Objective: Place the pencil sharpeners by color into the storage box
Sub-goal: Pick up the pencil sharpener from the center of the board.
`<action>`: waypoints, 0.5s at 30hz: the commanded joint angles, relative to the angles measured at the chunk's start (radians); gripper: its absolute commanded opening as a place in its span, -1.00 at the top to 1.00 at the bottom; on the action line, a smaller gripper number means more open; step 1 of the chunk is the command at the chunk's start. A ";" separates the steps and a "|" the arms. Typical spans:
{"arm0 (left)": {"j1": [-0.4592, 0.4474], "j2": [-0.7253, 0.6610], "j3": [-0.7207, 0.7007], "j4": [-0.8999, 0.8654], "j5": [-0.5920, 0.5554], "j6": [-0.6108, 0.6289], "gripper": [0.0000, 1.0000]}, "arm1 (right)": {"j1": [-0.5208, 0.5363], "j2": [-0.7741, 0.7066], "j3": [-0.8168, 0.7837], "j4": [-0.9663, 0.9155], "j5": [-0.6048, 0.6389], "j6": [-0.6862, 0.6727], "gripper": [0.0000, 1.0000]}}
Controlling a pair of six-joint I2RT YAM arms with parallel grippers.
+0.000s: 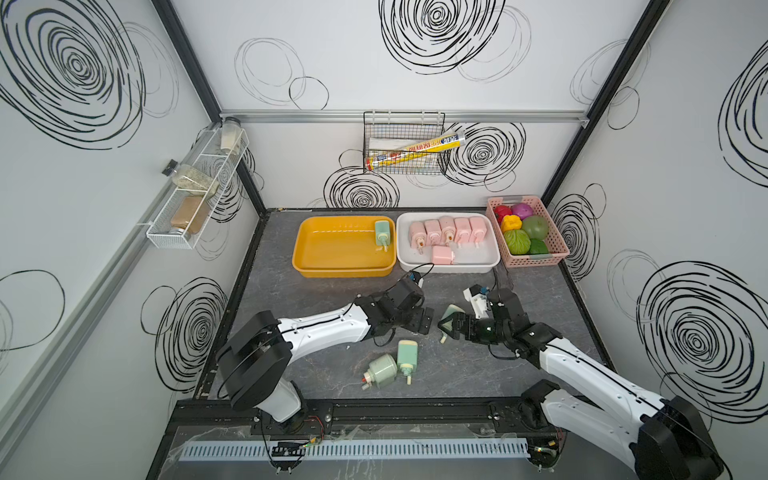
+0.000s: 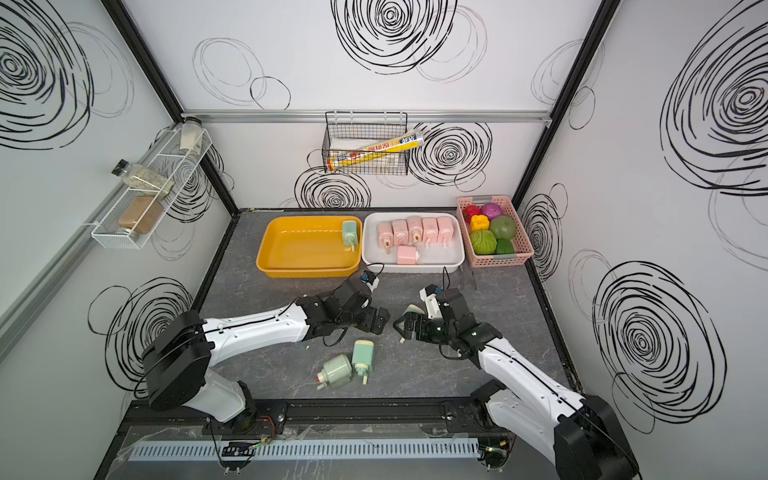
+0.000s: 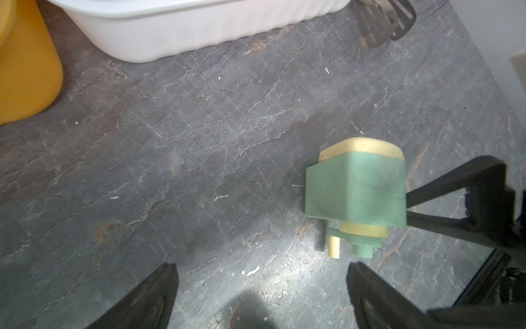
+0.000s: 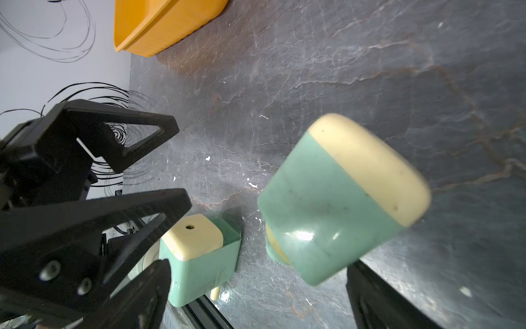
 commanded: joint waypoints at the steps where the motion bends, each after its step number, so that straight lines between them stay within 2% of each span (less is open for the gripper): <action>1: -0.009 0.009 -0.001 0.035 0.015 0.023 -0.99 | 0.008 0.000 0.000 0.015 -0.008 -0.022 -1.00; 7: -0.037 0.004 -0.007 0.080 0.044 0.068 -0.98 | 0.000 -0.061 0.026 -0.103 0.120 -0.027 -1.00; 10: -0.067 0.015 -0.001 0.103 0.040 0.142 -0.98 | -0.017 -0.098 0.038 -0.126 0.151 -0.008 -0.99; 15: -0.106 0.047 0.020 0.131 0.027 0.224 -0.99 | -0.073 -0.145 0.054 -0.196 0.287 0.040 -1.00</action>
